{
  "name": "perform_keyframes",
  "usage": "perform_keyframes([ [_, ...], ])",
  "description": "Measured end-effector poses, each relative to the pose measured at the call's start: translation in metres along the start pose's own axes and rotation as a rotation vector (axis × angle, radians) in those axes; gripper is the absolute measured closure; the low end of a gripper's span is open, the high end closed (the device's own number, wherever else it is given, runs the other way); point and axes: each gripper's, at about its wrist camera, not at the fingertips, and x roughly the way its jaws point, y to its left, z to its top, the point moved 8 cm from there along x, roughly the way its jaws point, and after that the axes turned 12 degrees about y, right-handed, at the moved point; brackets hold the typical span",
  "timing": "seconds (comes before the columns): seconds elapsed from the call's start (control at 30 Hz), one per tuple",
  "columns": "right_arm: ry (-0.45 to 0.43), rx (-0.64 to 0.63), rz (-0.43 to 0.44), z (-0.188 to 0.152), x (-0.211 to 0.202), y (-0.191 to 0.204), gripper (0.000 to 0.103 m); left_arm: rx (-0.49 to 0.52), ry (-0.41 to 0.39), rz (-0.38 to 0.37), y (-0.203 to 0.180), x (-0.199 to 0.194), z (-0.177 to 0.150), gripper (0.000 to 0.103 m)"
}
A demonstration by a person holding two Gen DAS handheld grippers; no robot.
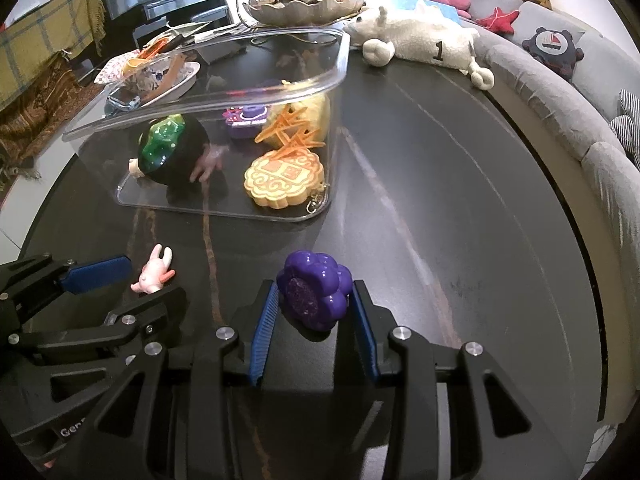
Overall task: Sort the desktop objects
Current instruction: 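Grasp the purple flower toy with the right tool while the left tool grasps the pink bunny, then carry the flower with the right tool while the left tool carries the bunny to the clear box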
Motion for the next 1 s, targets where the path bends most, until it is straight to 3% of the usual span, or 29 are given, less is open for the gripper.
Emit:
perform_keyframes([
  [0.17, -0.001, 0.006, 0.008, -0.001, 0.0, -0.002, 0.069, -0.004, 0.016, -0.016, 0.0, 0.004, 0.001, 0.058],
  [0.27, -0.001, 0.003, 0.033, -0.001, -0.001, 0.002, 0.069, 0.027, 0.011, 0.006, -0.004, 0.005, 0.003, 0.076],
  [0.83, 0.005, -0.001, 0.039, -0.003, 0.002, 0.005, 0.069, 0.067, -0.021, 0.026, -0.004, 0.001, 0.008, 0.077],
  [1.0, 0.0, -0.012, 0.041, -0.003, -0.002, 0.009, 0.069, 0.047, -0.034, 0.028, -0.01, -0.018, -0.01, 0.077],
])
